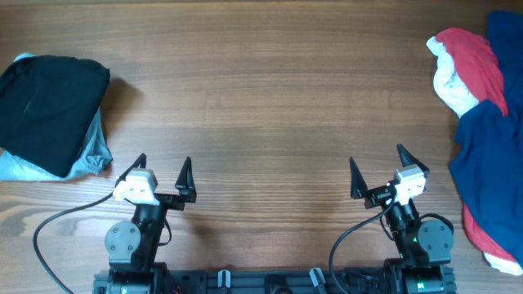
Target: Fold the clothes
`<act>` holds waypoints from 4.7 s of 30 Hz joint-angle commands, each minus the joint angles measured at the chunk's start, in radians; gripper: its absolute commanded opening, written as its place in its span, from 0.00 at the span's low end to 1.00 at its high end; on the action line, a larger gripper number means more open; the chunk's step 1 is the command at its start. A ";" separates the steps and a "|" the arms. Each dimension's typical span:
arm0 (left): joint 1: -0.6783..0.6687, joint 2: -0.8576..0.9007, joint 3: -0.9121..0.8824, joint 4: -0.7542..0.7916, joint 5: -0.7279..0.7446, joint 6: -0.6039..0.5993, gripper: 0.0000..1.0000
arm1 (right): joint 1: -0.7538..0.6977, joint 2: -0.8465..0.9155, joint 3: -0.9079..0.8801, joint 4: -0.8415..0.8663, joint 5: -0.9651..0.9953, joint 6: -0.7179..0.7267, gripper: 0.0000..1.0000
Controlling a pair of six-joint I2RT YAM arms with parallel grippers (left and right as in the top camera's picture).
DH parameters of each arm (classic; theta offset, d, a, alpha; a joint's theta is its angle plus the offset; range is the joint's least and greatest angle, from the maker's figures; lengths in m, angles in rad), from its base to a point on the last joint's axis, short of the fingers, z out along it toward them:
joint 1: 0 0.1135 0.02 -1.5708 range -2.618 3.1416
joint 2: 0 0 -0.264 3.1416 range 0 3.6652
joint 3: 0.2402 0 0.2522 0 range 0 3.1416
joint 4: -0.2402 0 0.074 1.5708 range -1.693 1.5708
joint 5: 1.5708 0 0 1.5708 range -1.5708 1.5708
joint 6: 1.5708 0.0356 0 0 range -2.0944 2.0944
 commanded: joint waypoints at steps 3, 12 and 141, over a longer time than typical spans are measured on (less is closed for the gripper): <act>0.008 -0.010 -0.006 -0.001 0.016 0.019 1.00 | 0.004 -0.008 0.000 0.003 -0.016 -0.018 0.99; 0.008 -0.010 -0.006 -0.001 0.015 0.019 1.00 | 0.004 -0.008 0.000 0.003 -0.016 -0.018 0.99; 0.009 0.904 0.740 -0.683 0.062 -0.193 1.00 | 0.483 1.599 1.141 -0.241 -0.143 0.251 0.04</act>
